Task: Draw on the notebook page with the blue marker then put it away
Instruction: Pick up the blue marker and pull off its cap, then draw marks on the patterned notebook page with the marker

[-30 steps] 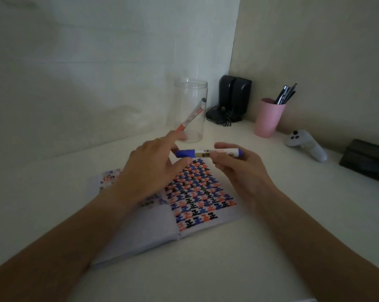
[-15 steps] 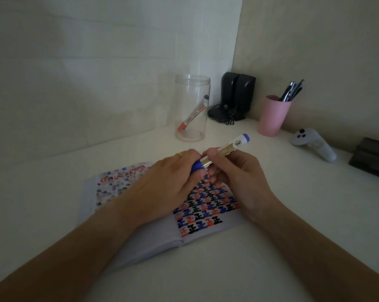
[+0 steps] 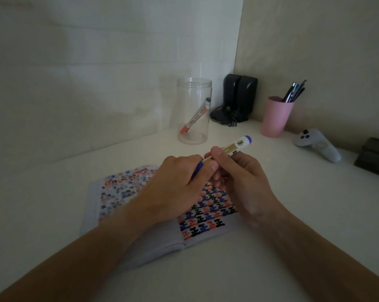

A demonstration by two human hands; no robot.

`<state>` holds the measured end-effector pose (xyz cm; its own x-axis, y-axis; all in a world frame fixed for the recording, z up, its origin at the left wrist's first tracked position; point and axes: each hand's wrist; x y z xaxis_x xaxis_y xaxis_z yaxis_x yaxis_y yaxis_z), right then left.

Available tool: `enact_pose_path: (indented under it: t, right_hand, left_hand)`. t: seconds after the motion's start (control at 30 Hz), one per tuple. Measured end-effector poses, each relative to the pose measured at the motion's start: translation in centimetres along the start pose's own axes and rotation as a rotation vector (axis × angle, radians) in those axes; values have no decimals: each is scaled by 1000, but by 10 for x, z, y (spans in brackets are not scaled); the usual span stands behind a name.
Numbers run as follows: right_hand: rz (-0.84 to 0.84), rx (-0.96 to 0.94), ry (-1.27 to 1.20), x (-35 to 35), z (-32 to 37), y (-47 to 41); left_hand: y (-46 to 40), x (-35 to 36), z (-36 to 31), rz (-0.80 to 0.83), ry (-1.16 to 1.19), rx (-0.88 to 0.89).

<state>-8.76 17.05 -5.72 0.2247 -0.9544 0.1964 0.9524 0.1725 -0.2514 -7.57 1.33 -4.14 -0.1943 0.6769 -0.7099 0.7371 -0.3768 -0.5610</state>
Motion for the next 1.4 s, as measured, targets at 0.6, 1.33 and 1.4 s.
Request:
enact_pose_path:
  t: [0.6,1.33,1.4]
  right_hand:
    - [-260,-57,-18,-13,-1,-9]
    - [-131,97,476,-38,17,63]
    - [-105,75,507,-38,17,64]
  left_hand:
    - [7,-13,19,165,56,-156]
    - [17,-6,41,231,-177,62]
    - [17,-6,42,228,-174,60]
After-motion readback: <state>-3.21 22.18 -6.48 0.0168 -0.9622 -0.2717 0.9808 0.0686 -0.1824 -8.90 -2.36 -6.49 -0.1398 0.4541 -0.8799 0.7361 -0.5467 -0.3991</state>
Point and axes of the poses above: each hand's wrist, its own y-axis away from the middle knuckle, its own x-axis out of the palm, z = x × y, and after that the axes turned 2 degrees about x, right-handed
